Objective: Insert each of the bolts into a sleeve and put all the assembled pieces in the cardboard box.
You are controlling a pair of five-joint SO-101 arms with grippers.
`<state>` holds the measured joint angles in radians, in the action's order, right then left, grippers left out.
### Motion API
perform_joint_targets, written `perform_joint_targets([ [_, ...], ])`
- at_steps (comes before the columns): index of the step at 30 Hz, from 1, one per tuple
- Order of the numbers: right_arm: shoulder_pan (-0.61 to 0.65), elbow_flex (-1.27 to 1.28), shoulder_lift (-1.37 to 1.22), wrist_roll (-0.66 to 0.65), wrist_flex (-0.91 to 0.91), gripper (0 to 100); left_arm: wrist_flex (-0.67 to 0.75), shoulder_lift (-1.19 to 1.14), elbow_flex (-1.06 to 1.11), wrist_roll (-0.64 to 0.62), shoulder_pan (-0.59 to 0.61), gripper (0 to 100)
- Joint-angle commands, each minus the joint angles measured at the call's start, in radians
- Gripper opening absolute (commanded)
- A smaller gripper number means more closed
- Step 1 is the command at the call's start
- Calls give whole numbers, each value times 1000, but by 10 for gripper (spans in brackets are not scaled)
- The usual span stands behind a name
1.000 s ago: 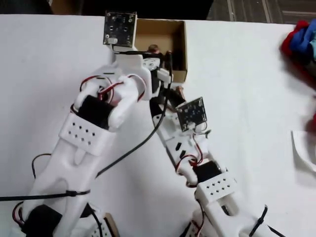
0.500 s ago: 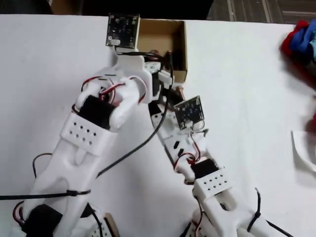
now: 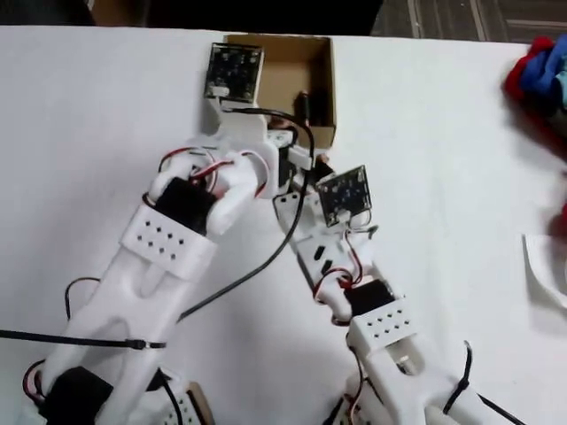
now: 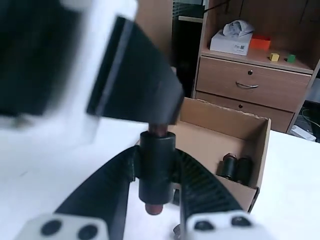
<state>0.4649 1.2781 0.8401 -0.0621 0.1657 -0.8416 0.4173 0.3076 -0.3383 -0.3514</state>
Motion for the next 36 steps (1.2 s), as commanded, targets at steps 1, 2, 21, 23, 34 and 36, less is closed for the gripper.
perform_joint_targets([
  [1, -38, -72, 2, 8, 21, 23, 14, 9, -7, 0, -2, 46],
  [2, -38, -72, 1, 8, 21, 23, 14, 12, -10, 0, 2, 72],
  [21, -51, -55, -10, 8, -36, 22, 21, 192, -13, 161, 61, 211],
  [23, -62, -64, -10, 8, -94, 22, 21, 215, -7, 230, 117, 210],
  [34, -154, -888, -498, 26, -707, 22, 146, 118, 344, 539, 433, 122],
  [36, -162, -1100, -651, 94, -809, 22, 256, 94, 430, 537, 457, 102],
])
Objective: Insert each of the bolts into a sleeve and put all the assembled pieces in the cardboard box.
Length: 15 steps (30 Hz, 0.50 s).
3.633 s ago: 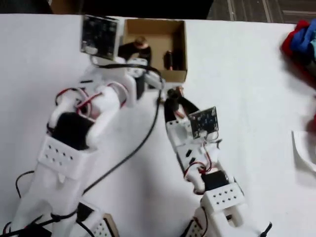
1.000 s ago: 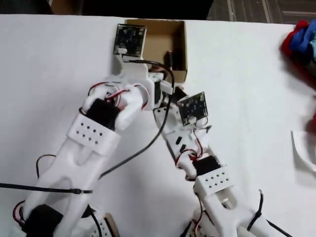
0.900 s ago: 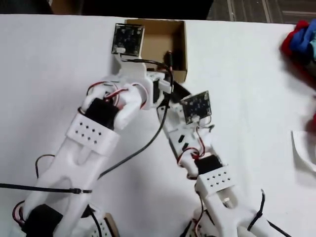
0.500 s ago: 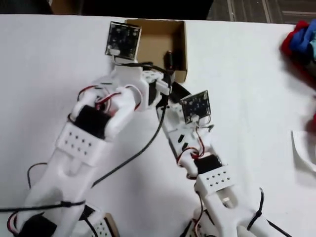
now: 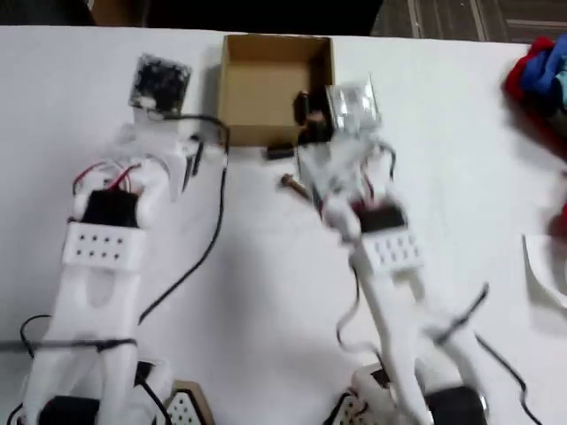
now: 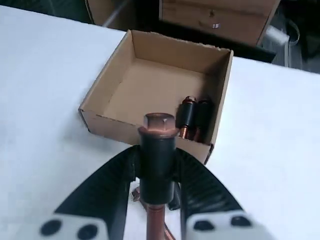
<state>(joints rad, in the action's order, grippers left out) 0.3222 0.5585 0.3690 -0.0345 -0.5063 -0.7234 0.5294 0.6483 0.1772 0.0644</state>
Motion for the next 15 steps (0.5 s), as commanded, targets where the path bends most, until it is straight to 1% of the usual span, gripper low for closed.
perform_joint_targets([
  [1, -27, -491, -262, 103, -180, 22, 187, -31, 122, 21, 51, 94],
  [4, -67, -858, -533, 201, -285, 22, 302, -54, 203, 0, 71, 86],
  [7, -97, -1272, -820, 226, -404, 22, 370, -92, 269, -83, 71, 86],
  [9, -99, -1557, -1004, 203, -498, 22, 416, -130, 300, -106, 64, 89],
  [11, -91, -1814, -1178, 140, -556, 22, 459, -176, 312, -107, 64, 89],
  [13, -70, -2012, -1326, 78, -581, 22, 486, -222, 311, -109, 63, 88],
  [15, -50, -2127, -1438, 46, -585, 22, 512, -255, 311, -109, 60, 88],
])
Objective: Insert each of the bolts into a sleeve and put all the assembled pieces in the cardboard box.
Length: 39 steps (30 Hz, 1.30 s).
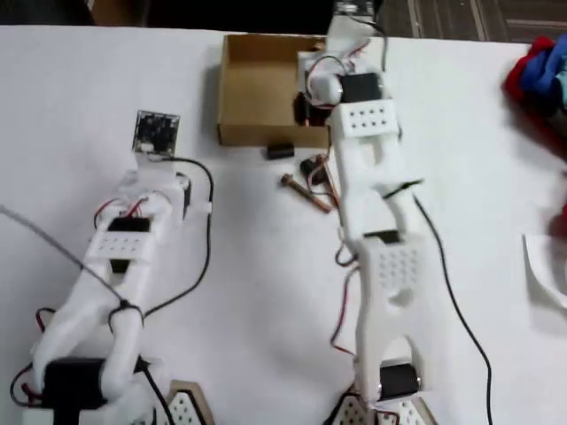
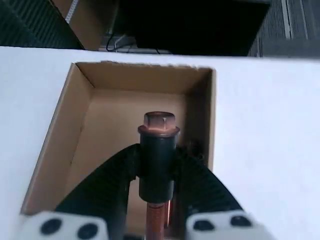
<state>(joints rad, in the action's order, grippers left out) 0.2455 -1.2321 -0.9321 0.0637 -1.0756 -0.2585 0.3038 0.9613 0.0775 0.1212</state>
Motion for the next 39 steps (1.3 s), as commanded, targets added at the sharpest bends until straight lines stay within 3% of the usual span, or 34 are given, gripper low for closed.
perform_joint_targets([
  [1, 39, -354, -176, -55, -10, 22, 57, -38, -2, -8, -2, 88],
  [11, 50, -218, -248, -55, 202, 22, 60, -46, -2, -6, -9, 89],
  [18, 58, -100, -254, -54, 248, 22, 61, -48, -2, -5, -9, 89],
  [23, 54, -49, -255, 29, 289, 22, 61, -48, -2, -5, -9, 89],
  [39, 58, 52, -262, 35, 344, 23, 60, -46, -2, -5, -9, 88],
])
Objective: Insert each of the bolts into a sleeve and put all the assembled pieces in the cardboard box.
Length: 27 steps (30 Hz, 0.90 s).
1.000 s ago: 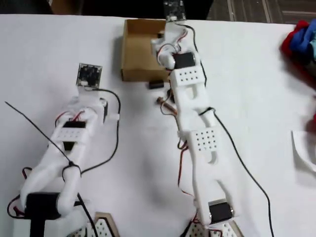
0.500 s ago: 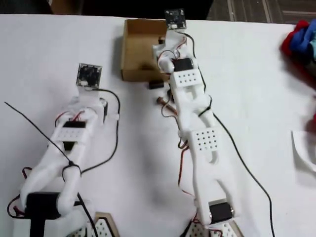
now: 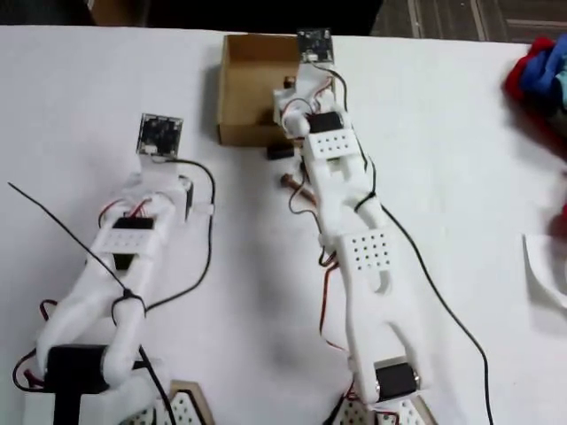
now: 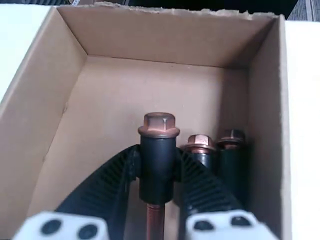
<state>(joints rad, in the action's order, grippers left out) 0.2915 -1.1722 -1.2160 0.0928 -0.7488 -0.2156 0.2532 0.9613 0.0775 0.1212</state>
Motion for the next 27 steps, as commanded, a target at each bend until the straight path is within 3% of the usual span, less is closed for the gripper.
perform_joint_targets([
  [1, 12, -8, 13, 6, 18, 24, 17, 5, -1, -5, -9, 88],
  [14, 12, -20, -44, 6, 24, 26, 14, 6, -1, -5, -9, 88],
  [20, 12, -20, -39, 8, 19, 121, 14, 6, -1, -5, -9, 88],
  [27, 5, -81, -19, 2, 2, 70, 14, 6, -1, -5, -9, 88],
])
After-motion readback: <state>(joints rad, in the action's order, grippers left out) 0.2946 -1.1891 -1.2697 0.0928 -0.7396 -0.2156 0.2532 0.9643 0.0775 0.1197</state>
